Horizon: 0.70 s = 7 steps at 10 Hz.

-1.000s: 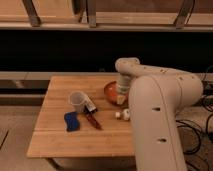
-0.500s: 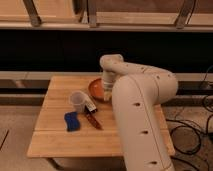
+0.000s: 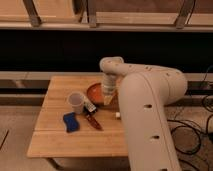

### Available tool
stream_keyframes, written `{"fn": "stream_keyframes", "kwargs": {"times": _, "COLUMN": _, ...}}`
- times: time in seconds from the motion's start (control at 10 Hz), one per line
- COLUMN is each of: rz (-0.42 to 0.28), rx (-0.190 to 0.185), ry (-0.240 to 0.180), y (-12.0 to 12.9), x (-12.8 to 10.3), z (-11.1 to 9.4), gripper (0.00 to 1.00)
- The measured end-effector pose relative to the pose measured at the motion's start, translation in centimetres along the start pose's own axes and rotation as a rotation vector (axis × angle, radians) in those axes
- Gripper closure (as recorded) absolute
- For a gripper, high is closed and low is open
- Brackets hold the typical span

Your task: Drag the ceramic bowl in a circle

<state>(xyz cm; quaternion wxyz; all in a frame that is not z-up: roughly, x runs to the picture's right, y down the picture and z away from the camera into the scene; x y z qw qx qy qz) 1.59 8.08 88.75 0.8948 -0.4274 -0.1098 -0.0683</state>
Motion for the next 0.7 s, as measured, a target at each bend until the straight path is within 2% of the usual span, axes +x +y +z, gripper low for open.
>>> {"fn": "stream_keyframes", "kwargs": {"times": 0.2, "rz": 0.038, "rx": 0.036, "ry": 0.026, "y": -0.43, "x": 1.4, "z": -0.72, "gripper": 0.47}}
{"fn": "stream_keyframes", "kwargs": {"times": 0.4, "rz": 0.049, "rx": 0.057, "ry": 0.025, "y": -0.85, "x": 1.56, "z": -1.23, "gripper": 0.28}}
{"fn": "stream_keyframes", "kwargs": {"times": 0.5, "rz": 0.048, "rx": 0.056, "ry": 0.025, "y": -0.85, "x": 1.54, "z": -1.18, "gripper": 0.25}}
{"fn": "stream_keyframes", "kwargs": {"times": 0.7, "rz": 0.048, "rx": 0.056, "ry": 0.025, "y": -0.84, "x": 1.55, "z": -1.2, "gripper": 0.25}}
